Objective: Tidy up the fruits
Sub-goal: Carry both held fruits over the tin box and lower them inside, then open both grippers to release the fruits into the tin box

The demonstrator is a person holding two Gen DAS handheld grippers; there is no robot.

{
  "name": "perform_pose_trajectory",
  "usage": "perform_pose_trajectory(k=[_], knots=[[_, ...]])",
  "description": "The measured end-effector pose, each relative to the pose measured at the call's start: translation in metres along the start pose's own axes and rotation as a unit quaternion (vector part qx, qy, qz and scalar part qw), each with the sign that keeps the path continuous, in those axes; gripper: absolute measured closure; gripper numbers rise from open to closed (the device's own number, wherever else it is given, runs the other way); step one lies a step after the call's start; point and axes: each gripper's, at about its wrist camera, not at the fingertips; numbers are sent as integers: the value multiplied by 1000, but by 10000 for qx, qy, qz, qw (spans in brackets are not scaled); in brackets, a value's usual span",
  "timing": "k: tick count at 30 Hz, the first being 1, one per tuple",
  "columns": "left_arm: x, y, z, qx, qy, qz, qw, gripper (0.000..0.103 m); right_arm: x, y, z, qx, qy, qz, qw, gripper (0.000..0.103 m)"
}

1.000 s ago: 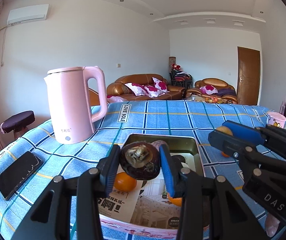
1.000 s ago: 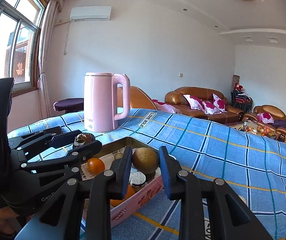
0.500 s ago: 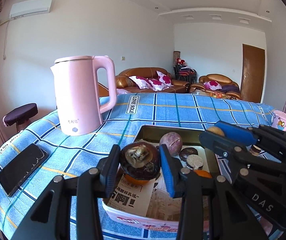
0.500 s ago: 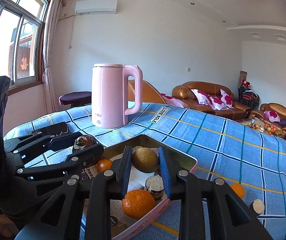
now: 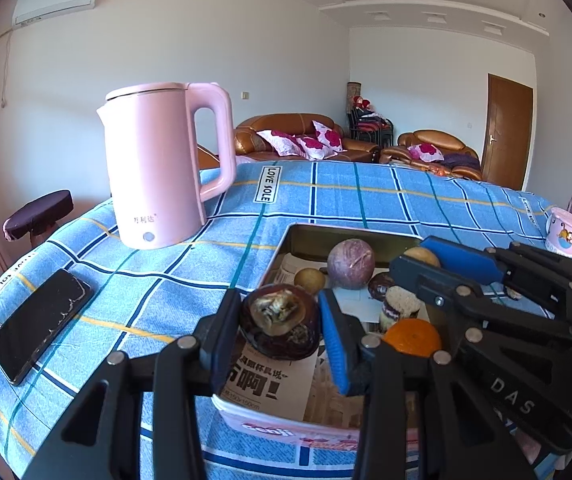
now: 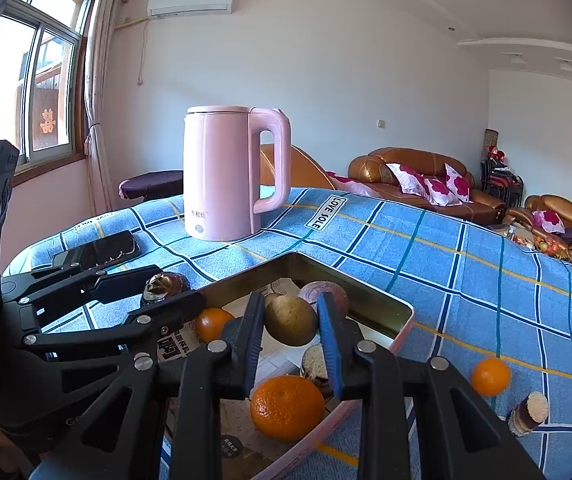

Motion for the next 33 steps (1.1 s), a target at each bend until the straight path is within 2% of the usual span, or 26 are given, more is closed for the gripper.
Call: perform_pose_trajectory(k=[9,19,22,24,30,33], knots=[[-2,3,-5,50,150,31,9999,61,1,0,-18,131,364,21,9993,74],[-3,5,-7,154,212,44,9996,60,1,1,-26,278,532,15,9982,74],[-4,7,-6,222,180,75,9996,52,0,0,-25,263,509,-10,9984,72],[-3,10,-3,270,130,139,9995,38,0,-4,-24,231,466,-86,9986,69],[0,7,9,231,-81,108,9996,13,-3,-10,-6,-88,267,1,9996,56],[3,-1,15,103,-192,104,9997,10,-5,-20,13,-196,217,77,9995,50]])
Point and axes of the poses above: each gripper's, at about its wrist camera, not at the fingertips, and z roughly against the way its jaws point, y to its left, x to its top, and after that the axes turned 3 degrees about z, right-handed
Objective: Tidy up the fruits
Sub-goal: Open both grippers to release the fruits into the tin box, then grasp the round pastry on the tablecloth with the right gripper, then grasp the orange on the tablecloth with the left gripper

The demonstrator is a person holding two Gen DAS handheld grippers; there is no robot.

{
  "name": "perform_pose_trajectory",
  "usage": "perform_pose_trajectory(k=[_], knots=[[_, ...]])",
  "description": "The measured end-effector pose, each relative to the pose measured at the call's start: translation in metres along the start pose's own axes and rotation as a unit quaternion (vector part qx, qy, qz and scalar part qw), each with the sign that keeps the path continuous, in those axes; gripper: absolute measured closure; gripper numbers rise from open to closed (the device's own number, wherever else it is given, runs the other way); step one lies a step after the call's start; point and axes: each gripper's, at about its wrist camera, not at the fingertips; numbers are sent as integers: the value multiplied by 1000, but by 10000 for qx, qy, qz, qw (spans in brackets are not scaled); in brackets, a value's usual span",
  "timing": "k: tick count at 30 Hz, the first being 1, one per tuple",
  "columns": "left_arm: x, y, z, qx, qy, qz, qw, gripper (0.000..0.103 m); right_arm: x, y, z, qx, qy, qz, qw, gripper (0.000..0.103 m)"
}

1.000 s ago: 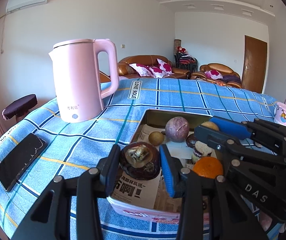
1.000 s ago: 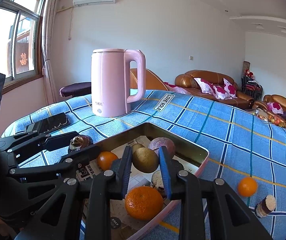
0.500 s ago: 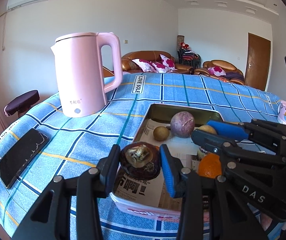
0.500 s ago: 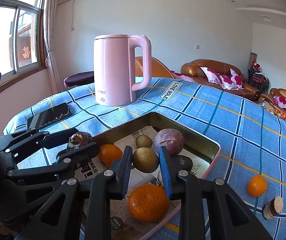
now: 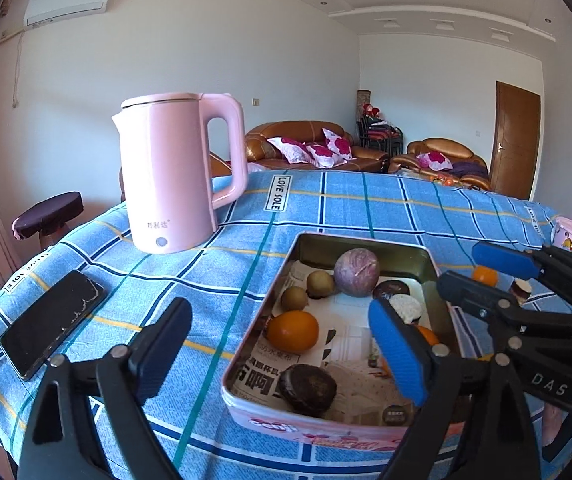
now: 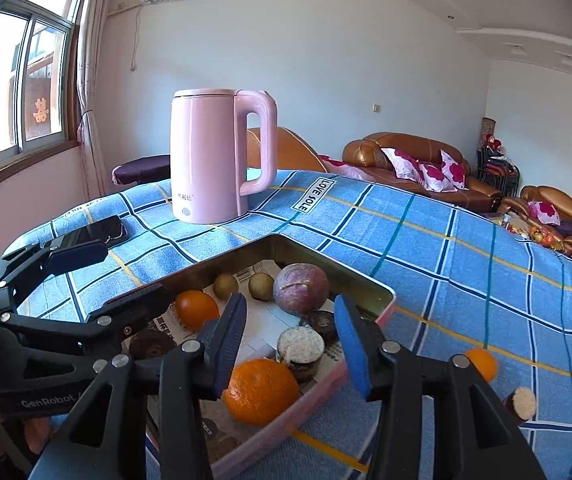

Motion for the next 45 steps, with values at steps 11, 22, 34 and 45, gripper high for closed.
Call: perform_pose_trajectory(k=[11,22,34,45], knots=[[14,-75,8,-451,-203,-660,9966,4,-36,-109,54,-1468,341,-443,9876,49],[23,-140,-13,-742,0,-1129,9908,4,-54,-149,26,-1147,1015,-1029,9828,49],[26,-164,-44,-927,405,-1095,9888,4,-62,-160,-2,-993,1620,-1264,9736,68],[20,-205,-84,-1144,984,-1140,9820,12,-67,-204,11,-1692,1489,-1742,9586,68]])
Point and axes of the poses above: each gripper's, at about its wrist camera, not at the fingertips, and z roughly against the way its jaws point, y to its left, x to its top, and after that the axes turned 3 degrees about z, right-handed
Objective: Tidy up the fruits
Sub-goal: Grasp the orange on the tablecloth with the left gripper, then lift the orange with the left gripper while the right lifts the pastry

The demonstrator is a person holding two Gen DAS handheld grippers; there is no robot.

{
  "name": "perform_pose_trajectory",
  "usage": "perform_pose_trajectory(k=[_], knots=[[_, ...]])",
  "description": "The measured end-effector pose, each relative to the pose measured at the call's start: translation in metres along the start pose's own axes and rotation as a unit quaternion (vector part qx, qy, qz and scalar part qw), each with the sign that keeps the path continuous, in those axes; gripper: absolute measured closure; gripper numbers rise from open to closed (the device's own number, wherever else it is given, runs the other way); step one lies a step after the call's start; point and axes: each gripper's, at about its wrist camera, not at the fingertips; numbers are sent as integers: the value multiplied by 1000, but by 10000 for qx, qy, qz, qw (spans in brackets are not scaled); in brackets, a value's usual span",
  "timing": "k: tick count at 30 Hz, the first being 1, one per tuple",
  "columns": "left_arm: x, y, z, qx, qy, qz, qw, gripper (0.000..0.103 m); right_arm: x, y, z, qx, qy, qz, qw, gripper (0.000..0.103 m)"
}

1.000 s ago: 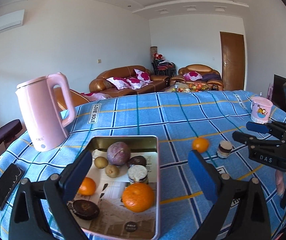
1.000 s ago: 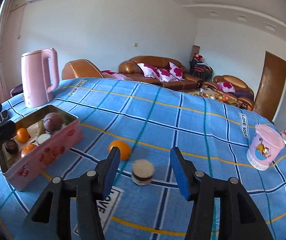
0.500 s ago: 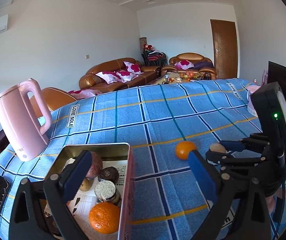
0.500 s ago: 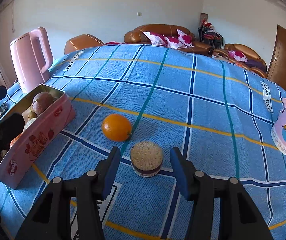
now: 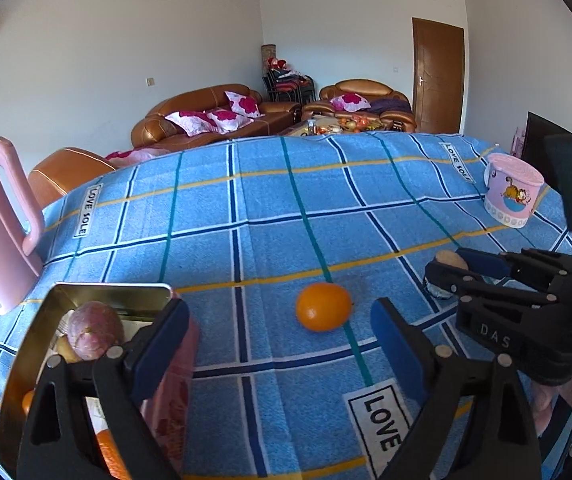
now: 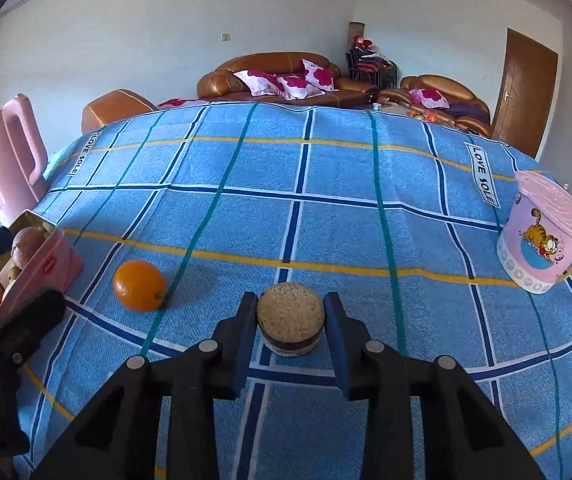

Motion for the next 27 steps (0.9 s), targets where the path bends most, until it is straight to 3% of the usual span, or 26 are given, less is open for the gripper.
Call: perform_pose_trajectory(k=[7,9,13,15,27], knots=[[1,-15,-31,-133,440,-102,9989,26,0,-9,2,98,-33,-191,9998,68],[3,-16,-38,-229,555,-59,9982,38,0,-11,1,162,-6,-258,9995,68],[5,-18,-50,-320,766,-18,9965,44,0,-12,-1,230,29,-262,9994,68],[4,-20,-54,-409,866,-53,9954,58,0,-9,-2,246,44,-213,9995,68],[5,-14,-41,-512,560,85,9971,59,3,-5,3,340,-93,-74,9994,68]])
Point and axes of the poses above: each gripper's, at about its wrist camera, not at the fingertips, and z roughly against the way its jaws point, y to its left, x to its top, and after that the axes turned 3 degrees about z, right-handed
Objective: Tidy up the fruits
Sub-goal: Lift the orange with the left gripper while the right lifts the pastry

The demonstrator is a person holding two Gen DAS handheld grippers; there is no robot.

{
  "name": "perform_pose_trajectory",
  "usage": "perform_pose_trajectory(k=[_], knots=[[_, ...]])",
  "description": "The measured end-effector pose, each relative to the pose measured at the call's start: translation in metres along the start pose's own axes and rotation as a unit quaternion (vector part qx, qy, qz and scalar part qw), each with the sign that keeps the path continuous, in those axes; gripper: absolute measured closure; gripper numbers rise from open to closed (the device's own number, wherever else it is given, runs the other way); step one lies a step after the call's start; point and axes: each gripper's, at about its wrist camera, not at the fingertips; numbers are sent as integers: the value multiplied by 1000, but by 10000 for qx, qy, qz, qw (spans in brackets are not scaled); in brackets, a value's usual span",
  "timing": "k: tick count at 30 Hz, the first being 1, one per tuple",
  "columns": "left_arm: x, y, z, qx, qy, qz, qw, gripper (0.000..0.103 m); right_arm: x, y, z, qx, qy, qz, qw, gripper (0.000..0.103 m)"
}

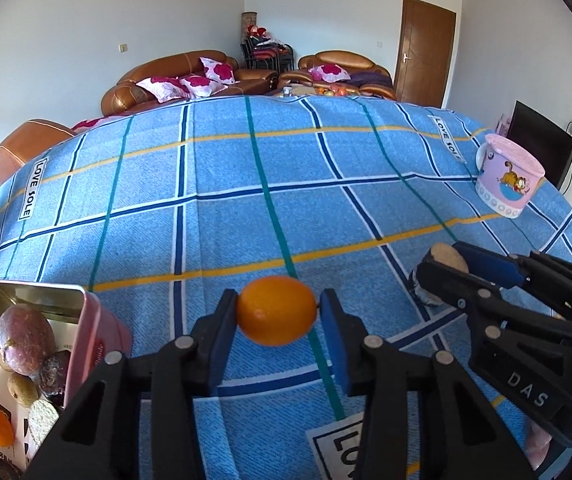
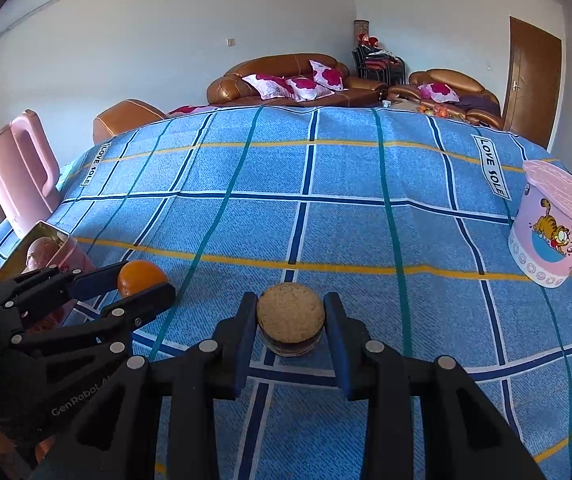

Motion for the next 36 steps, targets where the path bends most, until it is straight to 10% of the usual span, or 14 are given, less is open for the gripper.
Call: perform_pose_trajectory(k=[36], knots=[[-6,2,35,223,-932,36,9954,59,-9,10,35,65,-951,244,9951,68]])
Point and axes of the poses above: each gripper's, at about its wrist camera, not at the fingertips, and z roughly against the way its jaws point, y to its left, x to its top, and after that the axes turned 3 degrees about z, right-handed
